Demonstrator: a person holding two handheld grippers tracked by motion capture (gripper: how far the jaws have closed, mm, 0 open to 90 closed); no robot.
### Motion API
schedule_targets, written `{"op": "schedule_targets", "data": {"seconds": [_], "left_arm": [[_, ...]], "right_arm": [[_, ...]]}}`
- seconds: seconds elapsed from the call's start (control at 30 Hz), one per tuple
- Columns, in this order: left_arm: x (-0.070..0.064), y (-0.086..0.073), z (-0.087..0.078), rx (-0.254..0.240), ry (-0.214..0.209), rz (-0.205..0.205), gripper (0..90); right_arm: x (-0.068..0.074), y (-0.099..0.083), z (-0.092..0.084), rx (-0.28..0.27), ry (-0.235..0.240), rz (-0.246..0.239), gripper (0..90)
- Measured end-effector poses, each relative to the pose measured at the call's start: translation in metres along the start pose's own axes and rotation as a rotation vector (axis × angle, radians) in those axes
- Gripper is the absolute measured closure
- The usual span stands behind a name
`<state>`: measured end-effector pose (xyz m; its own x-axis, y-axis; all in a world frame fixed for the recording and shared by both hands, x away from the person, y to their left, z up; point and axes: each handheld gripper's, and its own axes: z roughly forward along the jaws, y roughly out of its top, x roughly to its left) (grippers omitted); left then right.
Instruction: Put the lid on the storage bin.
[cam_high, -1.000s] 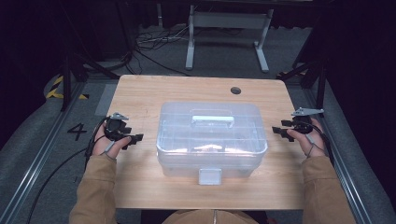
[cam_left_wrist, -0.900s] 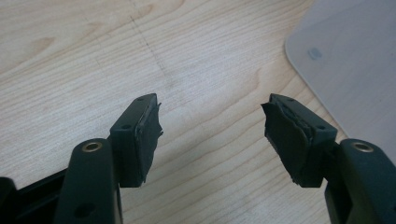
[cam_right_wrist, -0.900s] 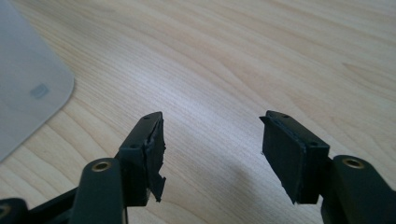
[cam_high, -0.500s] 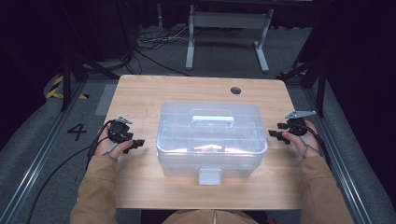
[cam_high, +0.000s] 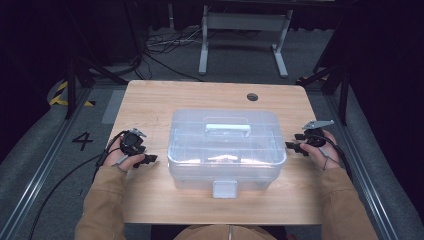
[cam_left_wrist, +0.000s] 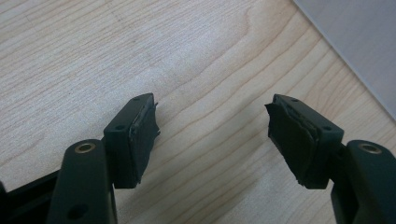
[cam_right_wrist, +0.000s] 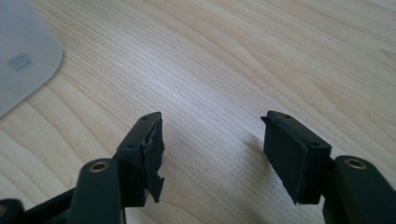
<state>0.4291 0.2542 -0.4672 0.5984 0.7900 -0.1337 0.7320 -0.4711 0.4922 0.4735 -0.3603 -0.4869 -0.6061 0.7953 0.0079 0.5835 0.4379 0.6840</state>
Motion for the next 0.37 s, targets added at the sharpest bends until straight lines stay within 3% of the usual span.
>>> {"op": "schedule_targets", "data": {"seconds": [0.37], "left_arm": [[0.0008,0.001,-0.0034,-0.019,0.017,-0.006,32.9]], "right_arm": [[0.0013,0.0004,0.0015,0.007,0.0,-0.01,34.3]]}}
